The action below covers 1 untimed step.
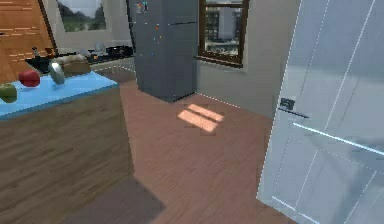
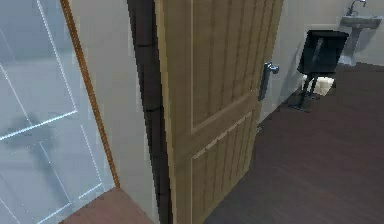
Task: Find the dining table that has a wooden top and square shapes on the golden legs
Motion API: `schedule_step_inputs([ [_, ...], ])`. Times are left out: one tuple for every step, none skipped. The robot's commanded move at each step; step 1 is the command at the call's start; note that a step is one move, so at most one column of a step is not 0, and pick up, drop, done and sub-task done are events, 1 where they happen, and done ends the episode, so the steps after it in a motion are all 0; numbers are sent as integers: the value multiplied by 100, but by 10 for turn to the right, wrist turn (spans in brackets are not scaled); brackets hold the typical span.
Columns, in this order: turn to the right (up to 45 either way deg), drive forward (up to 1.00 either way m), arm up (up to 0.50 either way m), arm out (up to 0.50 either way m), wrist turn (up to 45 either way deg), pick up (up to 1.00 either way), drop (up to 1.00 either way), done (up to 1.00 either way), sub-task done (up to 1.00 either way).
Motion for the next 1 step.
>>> schedule_step_inputs([
  [30, 0, 0, 0, 0, 0, 0, 0, 0],
])
